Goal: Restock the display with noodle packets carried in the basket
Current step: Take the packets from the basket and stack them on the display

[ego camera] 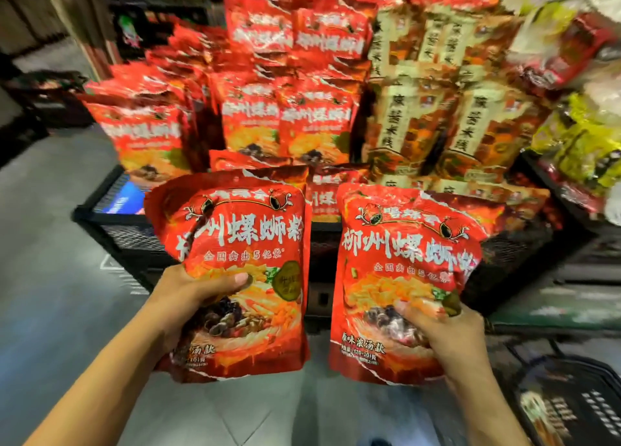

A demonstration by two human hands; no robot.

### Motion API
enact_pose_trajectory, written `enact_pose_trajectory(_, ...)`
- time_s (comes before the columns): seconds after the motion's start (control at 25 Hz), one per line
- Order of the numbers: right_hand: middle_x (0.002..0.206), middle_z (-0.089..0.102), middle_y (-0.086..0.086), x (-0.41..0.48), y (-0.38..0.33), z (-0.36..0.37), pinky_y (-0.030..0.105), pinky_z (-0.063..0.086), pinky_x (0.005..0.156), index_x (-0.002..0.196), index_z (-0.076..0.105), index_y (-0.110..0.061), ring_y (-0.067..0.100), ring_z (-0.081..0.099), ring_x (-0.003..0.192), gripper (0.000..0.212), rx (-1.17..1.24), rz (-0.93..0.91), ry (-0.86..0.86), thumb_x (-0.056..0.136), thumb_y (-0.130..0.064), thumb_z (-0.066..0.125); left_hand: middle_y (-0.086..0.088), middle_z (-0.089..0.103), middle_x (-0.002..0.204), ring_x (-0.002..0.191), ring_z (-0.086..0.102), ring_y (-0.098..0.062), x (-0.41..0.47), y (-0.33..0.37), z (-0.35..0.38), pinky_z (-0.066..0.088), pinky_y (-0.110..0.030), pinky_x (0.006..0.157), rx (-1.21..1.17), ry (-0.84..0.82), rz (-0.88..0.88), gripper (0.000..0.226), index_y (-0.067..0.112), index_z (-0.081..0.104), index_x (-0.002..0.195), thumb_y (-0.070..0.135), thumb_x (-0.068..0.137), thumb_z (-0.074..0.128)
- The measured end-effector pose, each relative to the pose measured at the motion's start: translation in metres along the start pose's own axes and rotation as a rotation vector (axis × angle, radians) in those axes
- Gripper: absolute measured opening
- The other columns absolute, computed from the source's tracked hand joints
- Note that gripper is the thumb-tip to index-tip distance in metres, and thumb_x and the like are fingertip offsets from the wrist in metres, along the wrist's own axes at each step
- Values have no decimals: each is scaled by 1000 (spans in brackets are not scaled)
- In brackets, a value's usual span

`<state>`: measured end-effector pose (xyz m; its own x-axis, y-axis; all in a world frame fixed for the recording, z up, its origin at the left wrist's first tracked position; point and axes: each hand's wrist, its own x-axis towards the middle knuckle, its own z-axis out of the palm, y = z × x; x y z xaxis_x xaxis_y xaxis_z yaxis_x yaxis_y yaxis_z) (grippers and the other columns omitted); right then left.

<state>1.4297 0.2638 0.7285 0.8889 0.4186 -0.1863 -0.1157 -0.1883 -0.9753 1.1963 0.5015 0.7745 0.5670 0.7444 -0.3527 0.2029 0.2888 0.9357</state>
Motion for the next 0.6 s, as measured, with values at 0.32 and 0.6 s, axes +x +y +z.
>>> enact_pose_trajectory(0.32, 77, 77, -4, 39, -28, 54, 33, 55, 75, 85, 73, -13, 17, 74, 75, 26, 24, 16, -62, 65, -3, 86, -10, 76, 102, 92, 74, -31, 43, 14, -49, 51, -51, 96, -63, 79, -23, 98, 10, 71, 109, 41, 20, 98)
enact_pose_trajectory(0.6, 84, 77, -3, 145, -64, 113, 18, 55, 60, 91, 74, -8, 13, 74, 75, 27, 75, -53, -84, 67, -2, 84, -6, 77, 101, 90, 74, -26, 139, 56, -57, 53, -45, 93, -103, 162, 45, 110, 12, 71, 109, 49, 9, 97)
